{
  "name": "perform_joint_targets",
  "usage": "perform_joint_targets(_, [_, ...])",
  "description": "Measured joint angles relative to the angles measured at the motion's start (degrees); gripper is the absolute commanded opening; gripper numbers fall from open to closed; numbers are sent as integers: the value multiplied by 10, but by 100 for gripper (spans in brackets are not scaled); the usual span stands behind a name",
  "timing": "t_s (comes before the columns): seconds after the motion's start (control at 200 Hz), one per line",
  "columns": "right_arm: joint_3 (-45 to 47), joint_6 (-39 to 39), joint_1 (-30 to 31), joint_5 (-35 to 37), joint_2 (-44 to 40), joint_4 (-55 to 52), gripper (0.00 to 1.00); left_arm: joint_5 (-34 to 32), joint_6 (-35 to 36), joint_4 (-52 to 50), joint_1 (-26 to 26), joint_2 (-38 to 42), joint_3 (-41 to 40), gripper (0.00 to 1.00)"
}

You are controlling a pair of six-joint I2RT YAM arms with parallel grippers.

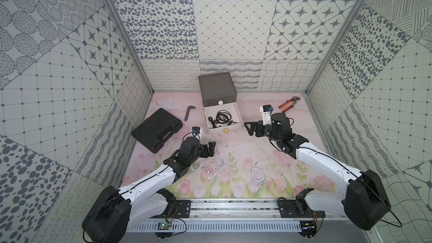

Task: Place the wired earphones into the drawer by color
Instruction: Close the drawer in the storage box.

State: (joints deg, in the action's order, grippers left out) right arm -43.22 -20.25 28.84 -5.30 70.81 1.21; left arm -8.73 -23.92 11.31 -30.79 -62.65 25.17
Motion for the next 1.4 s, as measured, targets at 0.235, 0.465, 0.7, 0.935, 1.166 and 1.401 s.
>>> perform_joint_targets(0.235, [98,7,-9,27,-12,103,97,-41,2,34,-20,-74,51,99])
perform_joint_targets(0.465, [109,6,-12,33,-39,137,97,-77,18,64,-27,-124,85,99])
perform_joint_targets(0.7, [110,6,-12,37,-54,150,97,-97,29,82,-29,-164,109,99])
perform_joint_targets(0.935, [113,5,-13,39,-62,152,97,-109,38,91,-29,-196,127,99])
perform_joint_targets(1.166, [113,5,-16,39,-64,154,97,-118,51,98,-30,-221,139,99])
perform_joint_targets(1.401, [124,5,-16,39,-73,163,97,-128,60,119,-30,-236,141,99])
